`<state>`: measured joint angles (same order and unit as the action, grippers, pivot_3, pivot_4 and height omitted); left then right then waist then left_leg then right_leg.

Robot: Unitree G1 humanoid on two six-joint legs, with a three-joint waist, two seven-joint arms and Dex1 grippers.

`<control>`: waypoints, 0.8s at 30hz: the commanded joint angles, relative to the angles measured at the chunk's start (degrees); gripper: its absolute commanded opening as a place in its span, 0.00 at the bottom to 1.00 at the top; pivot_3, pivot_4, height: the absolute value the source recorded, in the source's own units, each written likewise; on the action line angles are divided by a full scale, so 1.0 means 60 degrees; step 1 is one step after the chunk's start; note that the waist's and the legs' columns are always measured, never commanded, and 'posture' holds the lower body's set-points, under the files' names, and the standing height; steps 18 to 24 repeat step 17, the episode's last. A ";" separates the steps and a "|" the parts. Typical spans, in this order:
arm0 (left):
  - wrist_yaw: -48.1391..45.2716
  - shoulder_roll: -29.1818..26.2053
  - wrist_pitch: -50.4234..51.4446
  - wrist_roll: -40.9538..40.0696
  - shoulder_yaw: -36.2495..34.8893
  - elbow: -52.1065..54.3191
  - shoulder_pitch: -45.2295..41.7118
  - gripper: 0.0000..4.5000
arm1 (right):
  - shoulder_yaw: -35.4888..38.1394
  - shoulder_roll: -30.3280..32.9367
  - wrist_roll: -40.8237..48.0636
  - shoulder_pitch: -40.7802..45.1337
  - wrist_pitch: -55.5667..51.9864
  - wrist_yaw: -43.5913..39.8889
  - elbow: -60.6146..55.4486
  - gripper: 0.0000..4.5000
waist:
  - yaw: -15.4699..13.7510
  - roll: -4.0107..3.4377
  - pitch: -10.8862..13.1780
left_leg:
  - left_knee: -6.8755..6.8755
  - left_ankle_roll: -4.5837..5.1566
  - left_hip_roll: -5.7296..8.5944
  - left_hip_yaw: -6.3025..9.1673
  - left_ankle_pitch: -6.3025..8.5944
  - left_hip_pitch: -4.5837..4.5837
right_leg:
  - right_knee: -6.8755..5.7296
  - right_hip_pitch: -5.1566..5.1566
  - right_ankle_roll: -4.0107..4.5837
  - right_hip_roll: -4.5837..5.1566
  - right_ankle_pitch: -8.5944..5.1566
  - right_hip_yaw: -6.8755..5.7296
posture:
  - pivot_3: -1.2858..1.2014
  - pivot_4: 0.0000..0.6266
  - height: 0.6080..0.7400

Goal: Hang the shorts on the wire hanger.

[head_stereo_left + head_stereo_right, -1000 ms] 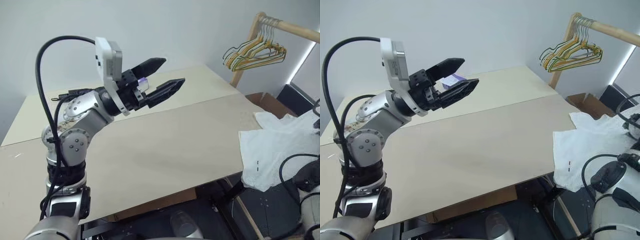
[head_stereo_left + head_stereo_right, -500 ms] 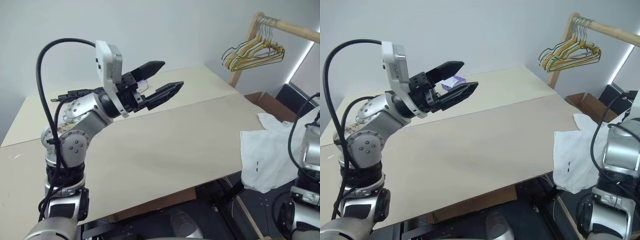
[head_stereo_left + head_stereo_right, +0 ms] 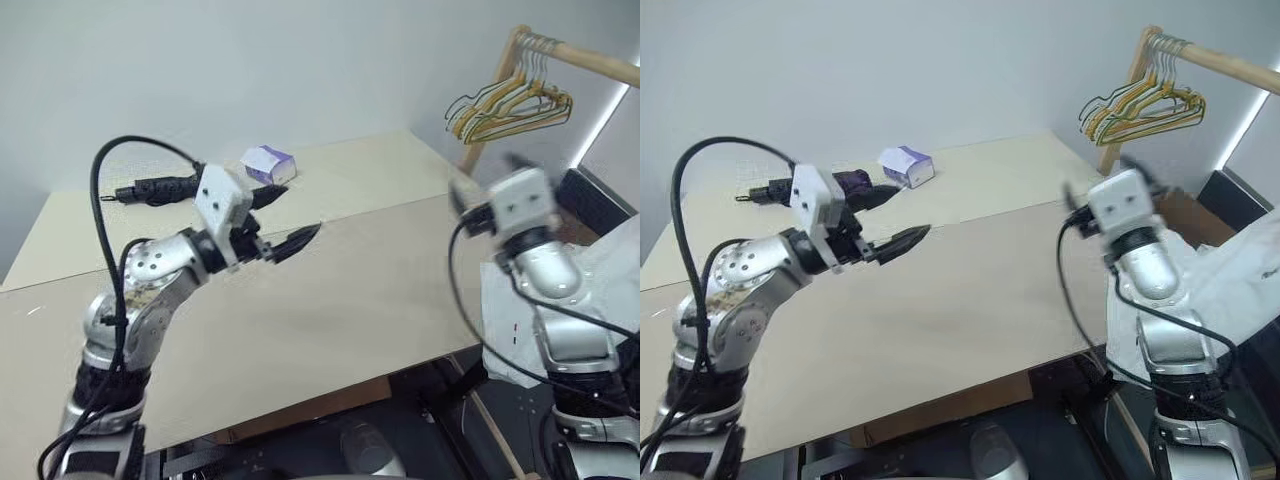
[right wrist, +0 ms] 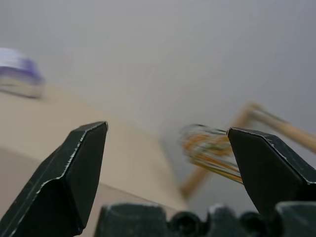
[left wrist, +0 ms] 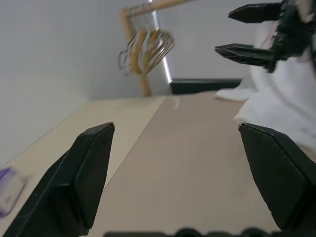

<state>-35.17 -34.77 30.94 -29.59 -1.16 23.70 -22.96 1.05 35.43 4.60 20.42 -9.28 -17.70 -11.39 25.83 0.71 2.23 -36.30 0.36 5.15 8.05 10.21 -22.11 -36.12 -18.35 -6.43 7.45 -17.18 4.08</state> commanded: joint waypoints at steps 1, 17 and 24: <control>-0.0219 -0.0477 -0.0426 0.0362 -0.0518 0.0332 0.0543 0.97 | -0.0263 0.0285 0.1377 0.0795 -0.0461 -0.2349 -0.0097 1.00 | -0.0195 -0.0001 0.0001 | 0.0006 -0.0001 0.0000 0.0008 0.0001 -0.0001 | 0.0002 0.0000 0.0000 0.0000 0.0000 -0.0003 | 0.40 0.00 1.00; -0.0635 -0.1566 -0.0528 0.0706 -0.1573 0.1622 0.3382 0.97 | -0.0987 0.0243 0.2889 0.2347 -0.1238 -0.6856 0.1365 1.00 | -0.2707 -0.0028 0.0025 | 0.0078 -0.0084 -0.0002 0.0065 0.0037 -0.0042 | -0.0012 -0.0166 0.0111 -0.0003 0.0026 -0.0021 | 0.45 0.00 1.00; -0.0635 -0.1566 -0.0528 0.0706 -0.1573 0.1622 0.3382 0.97 | -0.0987 0.0243 0.2889 0.2347 -0.1238 -0.6856 0.1365 1.00 | -0.2707 -0.0028 0.0025 | 0.0078 -0.0084 -0.0002 0.0065 0.0037 -0.0042 | -0.0012 -0.0166 0.0111 -0.0003 0.0026 -0.0021 | 0.45 0.00 1.00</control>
